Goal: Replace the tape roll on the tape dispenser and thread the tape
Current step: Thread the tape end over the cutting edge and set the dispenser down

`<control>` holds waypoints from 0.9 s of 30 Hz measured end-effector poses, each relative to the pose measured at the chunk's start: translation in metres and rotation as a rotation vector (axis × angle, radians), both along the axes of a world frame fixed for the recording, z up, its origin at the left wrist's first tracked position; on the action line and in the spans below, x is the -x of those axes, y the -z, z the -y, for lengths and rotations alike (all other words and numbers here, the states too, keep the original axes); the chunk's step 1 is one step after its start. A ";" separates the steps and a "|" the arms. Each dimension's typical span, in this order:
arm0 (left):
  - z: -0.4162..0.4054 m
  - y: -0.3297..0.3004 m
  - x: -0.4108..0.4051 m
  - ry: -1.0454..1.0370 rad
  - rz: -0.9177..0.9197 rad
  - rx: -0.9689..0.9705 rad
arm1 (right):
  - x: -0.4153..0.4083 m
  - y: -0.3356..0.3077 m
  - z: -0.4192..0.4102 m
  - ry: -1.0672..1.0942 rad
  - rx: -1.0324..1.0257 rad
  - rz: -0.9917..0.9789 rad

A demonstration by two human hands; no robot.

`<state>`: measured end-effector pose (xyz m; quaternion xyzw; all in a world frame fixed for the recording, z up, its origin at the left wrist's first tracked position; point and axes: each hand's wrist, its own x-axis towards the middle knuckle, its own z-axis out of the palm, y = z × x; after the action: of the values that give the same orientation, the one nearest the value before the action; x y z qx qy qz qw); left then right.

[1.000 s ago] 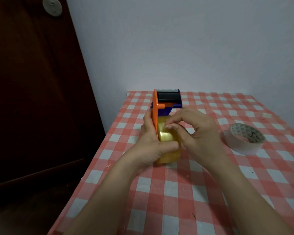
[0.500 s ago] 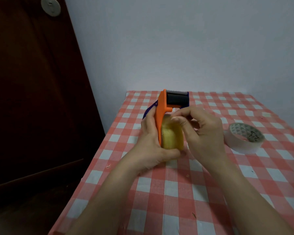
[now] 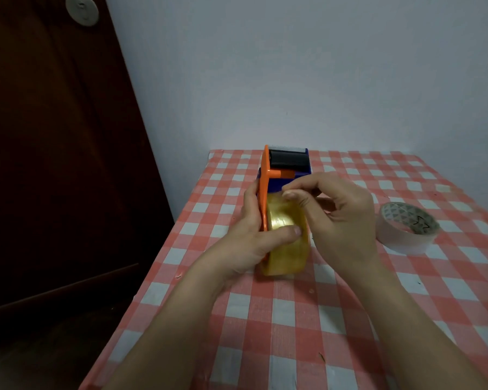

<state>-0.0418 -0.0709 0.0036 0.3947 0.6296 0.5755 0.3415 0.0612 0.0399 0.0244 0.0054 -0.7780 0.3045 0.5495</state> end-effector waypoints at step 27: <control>0.003 -0.008 0.008 -0.118 -0.107 0.066 | -0.001 -0.005 0.013 -0.291 0.513 0.132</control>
<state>-0.0500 -0.0740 0.0112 0.3758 0.6877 0.5517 0.2856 0.0625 0.0271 0.0291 -0.0419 -0.7010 0.5661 0.4317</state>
